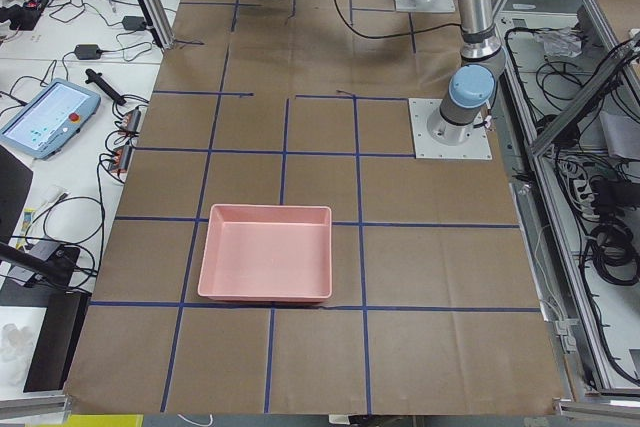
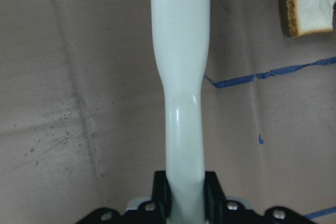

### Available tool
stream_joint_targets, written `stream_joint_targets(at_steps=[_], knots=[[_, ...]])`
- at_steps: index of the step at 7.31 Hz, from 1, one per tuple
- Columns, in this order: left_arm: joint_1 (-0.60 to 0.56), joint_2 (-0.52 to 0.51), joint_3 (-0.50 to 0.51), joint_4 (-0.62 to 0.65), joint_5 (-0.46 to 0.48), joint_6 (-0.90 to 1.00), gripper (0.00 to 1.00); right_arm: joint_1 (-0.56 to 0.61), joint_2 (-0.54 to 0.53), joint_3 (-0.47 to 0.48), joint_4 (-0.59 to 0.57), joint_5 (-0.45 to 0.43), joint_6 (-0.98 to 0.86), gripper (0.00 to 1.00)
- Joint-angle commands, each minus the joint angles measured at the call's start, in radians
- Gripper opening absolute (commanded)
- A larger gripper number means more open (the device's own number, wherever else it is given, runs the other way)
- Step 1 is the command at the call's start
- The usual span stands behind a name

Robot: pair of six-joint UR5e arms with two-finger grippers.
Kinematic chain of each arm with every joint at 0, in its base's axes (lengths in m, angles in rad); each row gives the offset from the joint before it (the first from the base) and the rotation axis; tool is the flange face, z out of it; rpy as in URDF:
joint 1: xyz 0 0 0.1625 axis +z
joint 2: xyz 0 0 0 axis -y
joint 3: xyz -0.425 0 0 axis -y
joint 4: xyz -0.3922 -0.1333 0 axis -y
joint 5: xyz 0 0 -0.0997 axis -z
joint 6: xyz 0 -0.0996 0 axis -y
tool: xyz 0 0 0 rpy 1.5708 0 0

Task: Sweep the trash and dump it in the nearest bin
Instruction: 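Reach the left gripper's brush across behind the bread and potato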

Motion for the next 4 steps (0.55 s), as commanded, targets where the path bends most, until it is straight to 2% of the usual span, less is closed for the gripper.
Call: stream_joint_targets(at_steps=[1,3,4], knots=[[-0.05,-0.113,0.131,-0.004,0.065,-0.017,0.03,-0.014,0.037,0.002,-0.02,0.009,-0.107,0.01],[-0.103,-0.236,0.278,-0.013,0.065,-0.014,0.03,-0.014,0.074,0.002,-0.057,0.017,-0.122,0.0],[-0.119,-0.281,0.352,-0.097,0.065,-0.014,0.03,-0.014,0.089,0.0,-0.086,0.018,-0.156,0.0]])
